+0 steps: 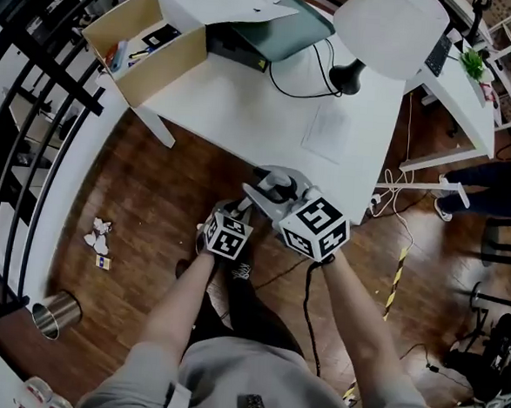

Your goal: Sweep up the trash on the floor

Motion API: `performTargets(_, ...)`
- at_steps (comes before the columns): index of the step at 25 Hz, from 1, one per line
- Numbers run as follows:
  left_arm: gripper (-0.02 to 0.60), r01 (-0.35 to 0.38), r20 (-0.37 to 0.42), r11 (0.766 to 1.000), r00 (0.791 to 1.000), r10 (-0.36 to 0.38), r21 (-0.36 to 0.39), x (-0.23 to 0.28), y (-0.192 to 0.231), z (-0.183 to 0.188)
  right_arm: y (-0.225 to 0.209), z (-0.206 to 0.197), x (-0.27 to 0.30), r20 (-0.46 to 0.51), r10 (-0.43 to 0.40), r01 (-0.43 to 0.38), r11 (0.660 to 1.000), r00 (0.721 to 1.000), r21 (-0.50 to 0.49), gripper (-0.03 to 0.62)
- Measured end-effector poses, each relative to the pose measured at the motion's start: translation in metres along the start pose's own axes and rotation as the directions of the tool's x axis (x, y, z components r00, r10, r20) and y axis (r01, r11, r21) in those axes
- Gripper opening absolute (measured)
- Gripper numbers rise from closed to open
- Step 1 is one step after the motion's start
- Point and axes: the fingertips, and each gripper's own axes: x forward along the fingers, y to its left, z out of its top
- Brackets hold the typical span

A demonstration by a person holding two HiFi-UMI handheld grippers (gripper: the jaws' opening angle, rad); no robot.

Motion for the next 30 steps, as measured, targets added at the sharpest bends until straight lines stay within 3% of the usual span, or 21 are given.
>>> performTargets(4, 0.095, -0.010, 0.013, 1.000, 1.000, 0.010, -0.003, 0.010, 0.002, 0.005, -0.015, -0.003, -0.003, 0.018, -0.057, 0.058, 0.998, 0.998, -0.021, 0.134)
performTargets(9, 0.094, -0.033, 0.029, 0.999, 0.999, 0.034, -0.022, 0.019, 0.011, 0.018, -0.036, 0.000, -0.028, 0.073, -0.124, 0.124, 0.992, 0.990, 0.010, 0.244)
performTargets(18, 0.096, -0.020, 0.014, 1.000, 1.000, 0.020, -0.008, 0.045, 0.006, 0.033, -0.049, -0.005, -0.084, 0.132, -0.217, 0.206, 0.974, 0.967, 0.092, 0.241)
performTargets(23, 0.107, -0.037, 0.010, 0.998, 0.999, 0.037, -0.059, 0.047, 0.002, 0.030, -0.055, -0.012, -0.102, 0.136, -0.246, 0.230, 0.965, 0.960, 0.125, 0.230)
performTargets(26, 0.184, -0.020, 0.026, 0.999, 0.999, 0.021, -0.049, 0.049, -0.005, 0.034, -0.056, -0.019, -0.108, 0.123, -0.255, 0.238, 0.962, 0.959, 0.136, 0.225)
performTargets(30, 0.223, -0.026, 0.044, 0.999, 0.999, 0.028, -0.037, 0.050, -0.010, 0.038, -0.058, -0.026, -0.113, 0.114, -0.266, 0.247, 0.956, 0.957, 0.155, 0.221)
